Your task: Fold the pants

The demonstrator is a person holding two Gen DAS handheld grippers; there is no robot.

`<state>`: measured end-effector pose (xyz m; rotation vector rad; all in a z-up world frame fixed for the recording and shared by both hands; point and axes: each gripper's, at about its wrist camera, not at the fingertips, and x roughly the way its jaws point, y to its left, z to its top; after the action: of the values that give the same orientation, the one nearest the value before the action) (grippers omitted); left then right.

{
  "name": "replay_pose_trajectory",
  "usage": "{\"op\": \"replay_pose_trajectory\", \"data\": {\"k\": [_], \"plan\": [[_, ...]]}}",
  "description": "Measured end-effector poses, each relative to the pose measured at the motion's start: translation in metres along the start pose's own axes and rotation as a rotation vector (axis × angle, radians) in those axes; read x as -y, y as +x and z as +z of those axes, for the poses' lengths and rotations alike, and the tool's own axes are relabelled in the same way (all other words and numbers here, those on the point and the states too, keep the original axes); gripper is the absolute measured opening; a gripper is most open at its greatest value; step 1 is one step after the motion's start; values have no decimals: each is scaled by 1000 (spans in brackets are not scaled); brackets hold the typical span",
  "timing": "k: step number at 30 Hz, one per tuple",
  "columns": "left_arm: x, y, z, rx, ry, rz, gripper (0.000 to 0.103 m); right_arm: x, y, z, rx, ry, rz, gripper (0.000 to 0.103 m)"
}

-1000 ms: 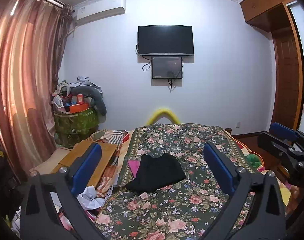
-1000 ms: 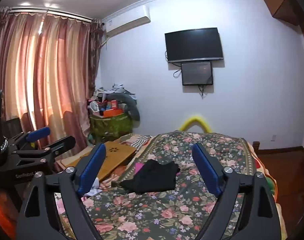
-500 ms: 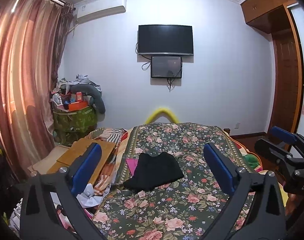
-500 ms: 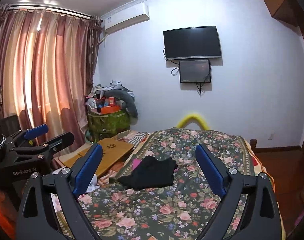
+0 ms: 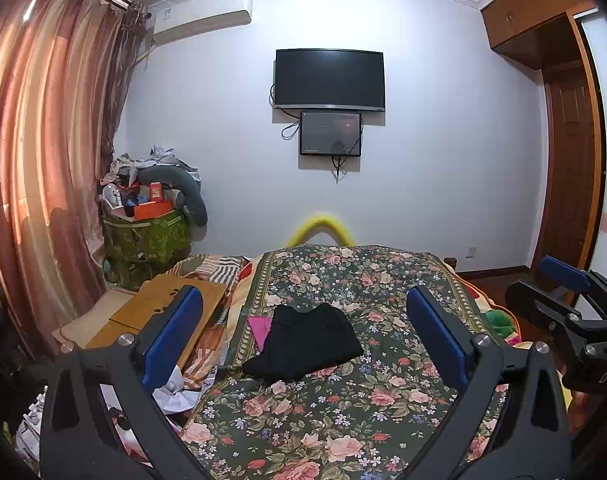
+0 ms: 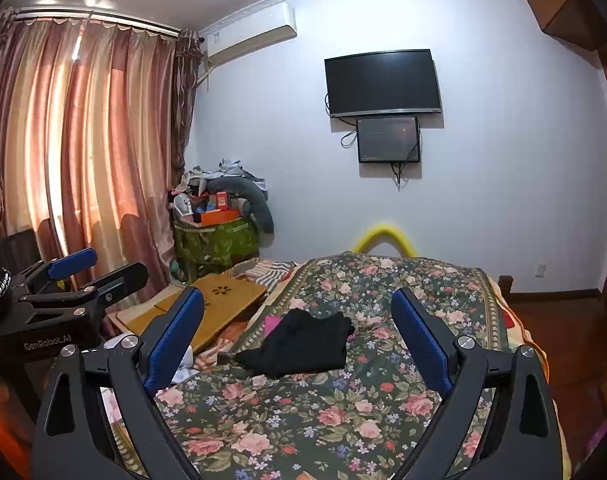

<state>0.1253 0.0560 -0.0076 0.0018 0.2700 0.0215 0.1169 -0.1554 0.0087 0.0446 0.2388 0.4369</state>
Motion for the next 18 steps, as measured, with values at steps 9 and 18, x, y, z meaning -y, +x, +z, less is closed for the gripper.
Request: {"op": "replay_pose_trajectory", "data": {"k": [9, 18], "plan": [[0, -2, 0, 2, -6, -3, 103, 2, -2, 1, 2, 0, -15, 102], [-2, -2, 2, 2, -16, -27, 103, 3, -3, 2, -2, -3, -24, 102]]}}
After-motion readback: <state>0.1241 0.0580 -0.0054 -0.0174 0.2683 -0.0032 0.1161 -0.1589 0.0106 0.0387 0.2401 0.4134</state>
